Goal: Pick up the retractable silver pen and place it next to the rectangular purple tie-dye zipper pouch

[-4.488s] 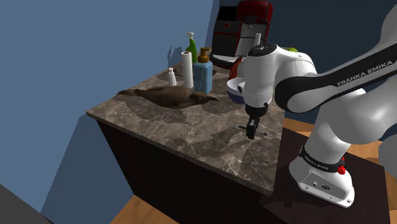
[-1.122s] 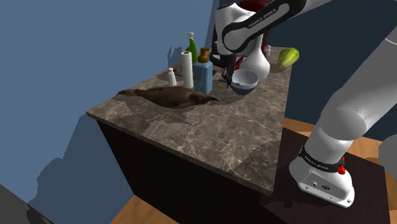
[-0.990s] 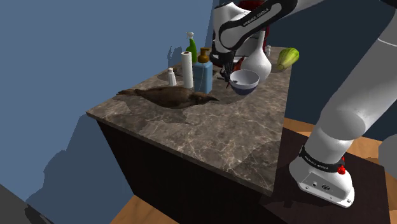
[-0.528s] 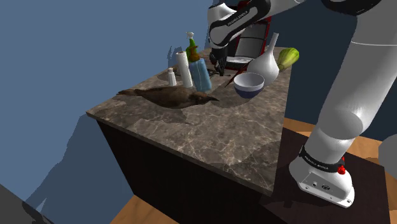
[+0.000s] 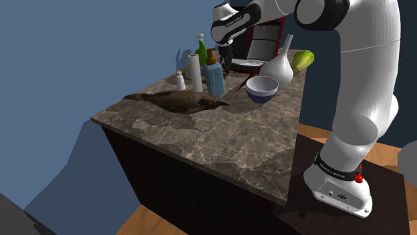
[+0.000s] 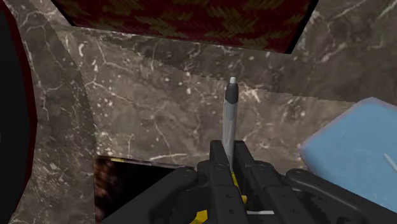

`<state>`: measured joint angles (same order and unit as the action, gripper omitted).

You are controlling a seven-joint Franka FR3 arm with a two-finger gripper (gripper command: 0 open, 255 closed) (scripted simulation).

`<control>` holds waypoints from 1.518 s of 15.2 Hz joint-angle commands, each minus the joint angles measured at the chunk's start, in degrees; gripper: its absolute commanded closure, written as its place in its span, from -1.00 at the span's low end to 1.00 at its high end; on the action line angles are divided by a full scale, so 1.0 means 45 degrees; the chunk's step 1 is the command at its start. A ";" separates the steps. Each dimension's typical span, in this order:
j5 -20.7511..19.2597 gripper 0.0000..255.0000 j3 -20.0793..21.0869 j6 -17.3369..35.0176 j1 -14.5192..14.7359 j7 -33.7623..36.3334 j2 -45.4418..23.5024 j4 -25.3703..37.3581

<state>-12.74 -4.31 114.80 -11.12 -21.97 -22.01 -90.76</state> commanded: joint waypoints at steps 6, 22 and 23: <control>-0.0022 1.00 -0.0034 0.0811 -0.0094 0.0054 -0.0647 -0.0153; -0.0110 -1.00 -0.0058 0.1838 -0.0104 0.0289 -0.1135 -0.0712; -0.0110 -1.00 -0.0059 0.1839 -0.0105 0.0288 -0.1135 -0.0713</control>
<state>-13.23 -4.58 123.07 -11.60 -20.68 -27.11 -93.96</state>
